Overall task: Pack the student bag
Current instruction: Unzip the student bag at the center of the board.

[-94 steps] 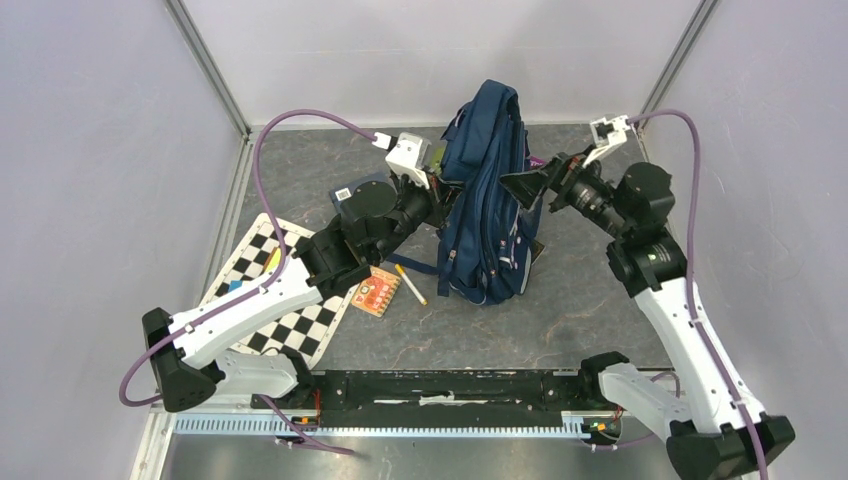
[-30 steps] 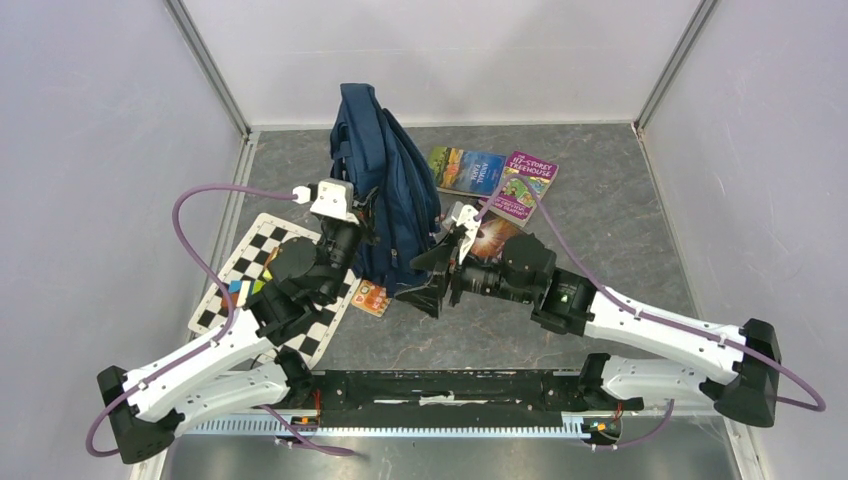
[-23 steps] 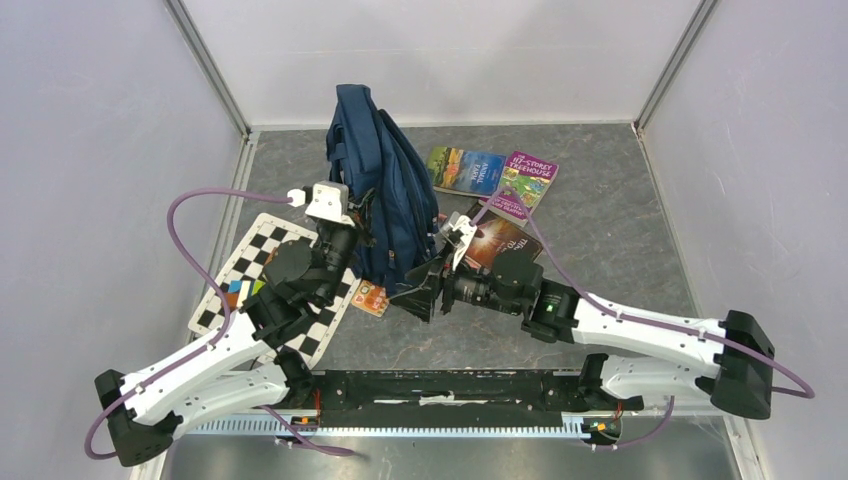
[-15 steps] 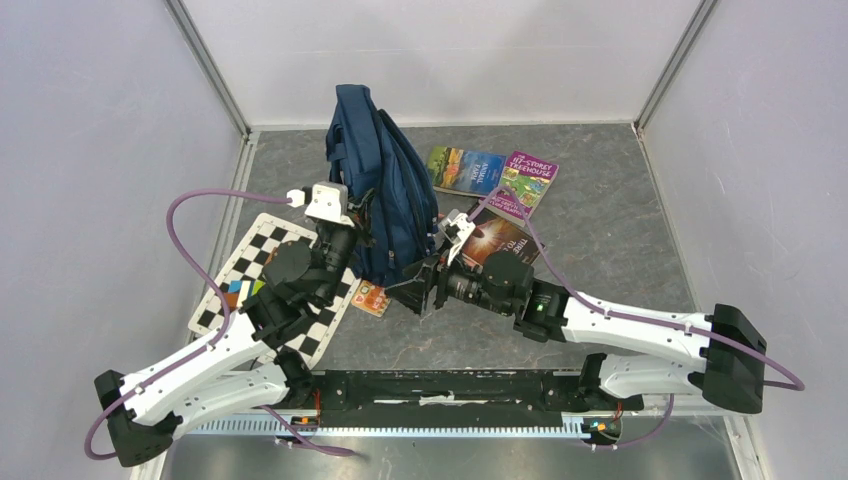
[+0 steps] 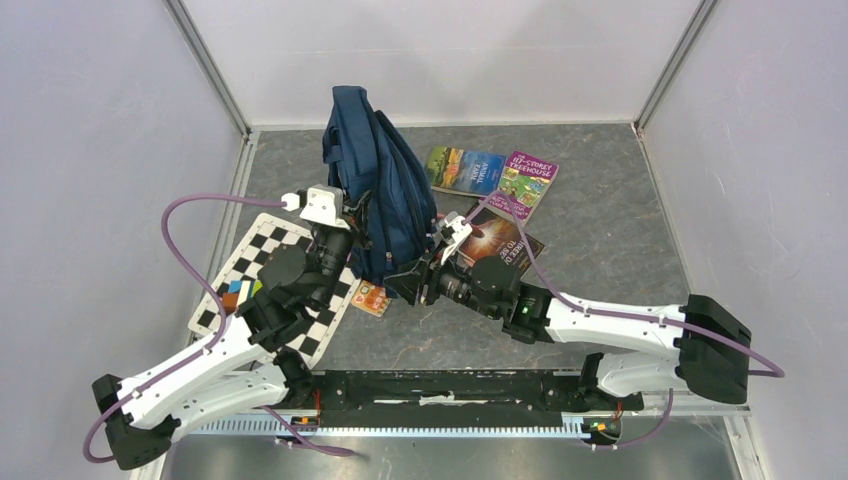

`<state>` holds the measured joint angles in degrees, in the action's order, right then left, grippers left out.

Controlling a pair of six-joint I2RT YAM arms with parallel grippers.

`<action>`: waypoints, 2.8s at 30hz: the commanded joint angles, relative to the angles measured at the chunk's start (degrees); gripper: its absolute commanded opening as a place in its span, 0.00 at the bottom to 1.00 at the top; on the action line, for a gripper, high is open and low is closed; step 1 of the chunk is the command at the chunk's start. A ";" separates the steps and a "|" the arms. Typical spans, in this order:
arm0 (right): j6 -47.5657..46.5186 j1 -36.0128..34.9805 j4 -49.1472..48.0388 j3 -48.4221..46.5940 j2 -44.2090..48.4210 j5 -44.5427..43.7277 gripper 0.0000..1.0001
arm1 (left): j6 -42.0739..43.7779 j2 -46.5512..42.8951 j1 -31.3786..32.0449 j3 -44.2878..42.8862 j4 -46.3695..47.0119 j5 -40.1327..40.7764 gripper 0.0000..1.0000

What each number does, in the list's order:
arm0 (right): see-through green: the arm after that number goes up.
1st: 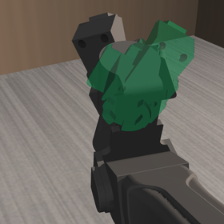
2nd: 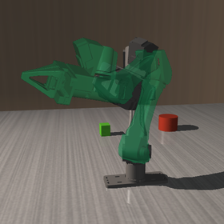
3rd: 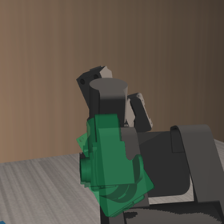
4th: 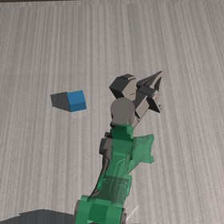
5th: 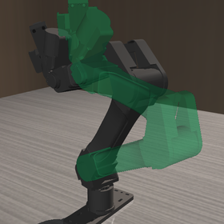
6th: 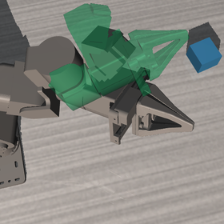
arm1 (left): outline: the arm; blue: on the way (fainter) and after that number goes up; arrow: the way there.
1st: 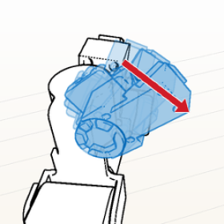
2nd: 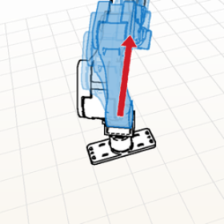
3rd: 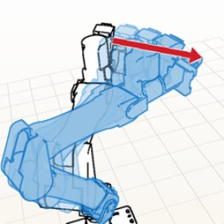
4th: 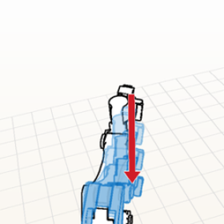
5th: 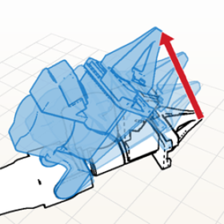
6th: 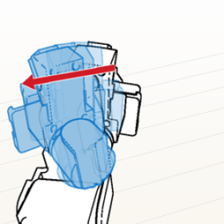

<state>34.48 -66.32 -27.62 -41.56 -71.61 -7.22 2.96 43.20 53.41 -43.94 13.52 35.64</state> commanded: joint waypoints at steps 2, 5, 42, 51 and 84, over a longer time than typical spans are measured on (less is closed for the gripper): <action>0.62 0.01 -4.81 -2.64 -2.98 -1.68 0.54 | 2.07 -1.45 -0.58 -0.22 3.36 0.80 0.02; 1.59 0.04 -6.70 -2.30 -3.79 -1.91 0.51 | 2.01 -1.38 -0.54 -0.18 3.25 0.66 0.02; 0.49 0.09 -5.73 -4.55 1.38 -0.53 0.00 | 1.12 -1.11 -0.58 -0.01 3.12 -0.69 0.02; -0.15 0.13 1.31 -11.94 1.64 4.29 0.00 | 3.61 -2.77 -0.50 0.34 3.63 -11.03 0.02; 2.10 12.16 16.09 -29.96 -2.65 16.80 0.00 | -7.53 -7.51 -0.53 -3.74 -11.04 -19.72 0.60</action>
<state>36.40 -53.93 -6.74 -67.35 -74.43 8.95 -3.03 35.79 52.60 -44.80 5.34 16.16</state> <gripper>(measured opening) 0.025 0.587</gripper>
